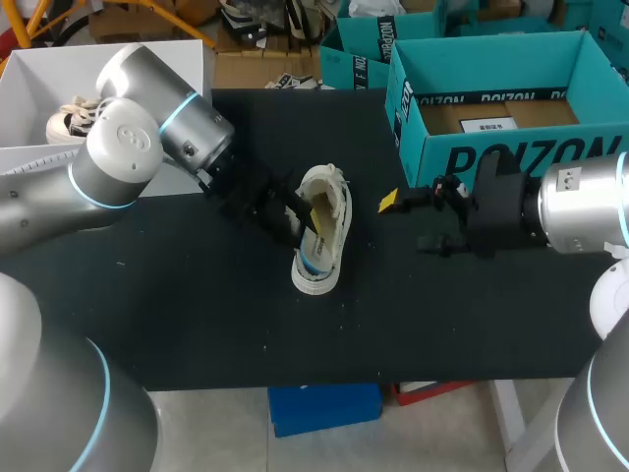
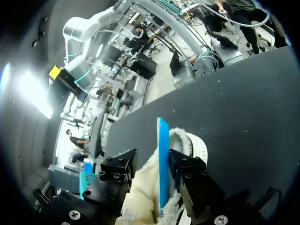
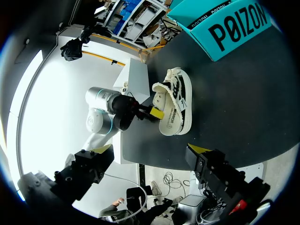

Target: Take the shoe out of the shoebox, open the shoe tongue, remove and reinsert the insole, then place the shoe into the shoebox

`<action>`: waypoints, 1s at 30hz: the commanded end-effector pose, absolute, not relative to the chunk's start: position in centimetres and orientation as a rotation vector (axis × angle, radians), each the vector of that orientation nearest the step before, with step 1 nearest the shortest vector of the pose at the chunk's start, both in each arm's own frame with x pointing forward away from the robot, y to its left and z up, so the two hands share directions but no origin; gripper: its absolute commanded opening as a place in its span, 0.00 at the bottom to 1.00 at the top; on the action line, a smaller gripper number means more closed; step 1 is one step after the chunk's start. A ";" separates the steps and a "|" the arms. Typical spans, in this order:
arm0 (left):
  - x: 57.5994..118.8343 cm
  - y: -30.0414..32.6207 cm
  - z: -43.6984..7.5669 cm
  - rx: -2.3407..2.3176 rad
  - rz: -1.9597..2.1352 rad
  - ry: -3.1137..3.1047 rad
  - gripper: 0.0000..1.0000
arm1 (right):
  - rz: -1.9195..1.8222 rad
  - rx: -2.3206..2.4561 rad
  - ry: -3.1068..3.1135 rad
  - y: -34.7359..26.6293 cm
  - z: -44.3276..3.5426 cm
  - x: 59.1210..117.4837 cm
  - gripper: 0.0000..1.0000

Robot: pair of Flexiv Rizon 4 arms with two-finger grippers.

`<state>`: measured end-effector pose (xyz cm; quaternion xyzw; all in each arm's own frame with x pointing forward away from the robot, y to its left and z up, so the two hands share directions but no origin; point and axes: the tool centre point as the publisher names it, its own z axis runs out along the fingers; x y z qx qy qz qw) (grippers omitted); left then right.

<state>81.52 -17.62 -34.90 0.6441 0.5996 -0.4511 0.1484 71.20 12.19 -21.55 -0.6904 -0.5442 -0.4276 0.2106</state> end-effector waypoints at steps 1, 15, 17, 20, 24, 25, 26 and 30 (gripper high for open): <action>79.9 -17.0 -34.3 1.873 -1.288 1.731 0.41 | -1.188 -1.919 -1.513 12.2 -21.5 71.2 1.00; 79.3 -17.0 -35.7 1.960 -1.281 1.775 0.00 | -1.188 -1.919 -1.513 12.2 -21.5 71.2 1.00; 79.3 -17.1 -35.8 1.964 -1.283 1.775 0.00 | -1.188 -1.919 -1.513 12.2 -21.5 71.2 1.00; 79.5 -17.1 -36.0 1.971 -1.282 1.779 0.00 | -1.188 -1.919 -1.513 12.2 -21.5 71.2 1.00; 79.7 -17.1 -36.1 1.975 -1.279 1.783 0.00 | -1.188 -1.919 -1.513 12.2 -21.5 71.2 1.00; 79.9 -17.1 -36.2 1.975 -1.278 1.784 0.00 | -1.188 -1.919 -1.513 12.2 -21.5 71.2 1.00; 80.0 -17.1 -36.3 1.972 -1.272 1.787 0.00 | -1.188 -1.919 -1.513 12.2 -21.5 71.2 1.00; 80.7 -17.1 -36.8 1.952 -1.250 1.803 0.00 | -1.188 -1.919 -1.513 12.2 -21.5 71.2 1.00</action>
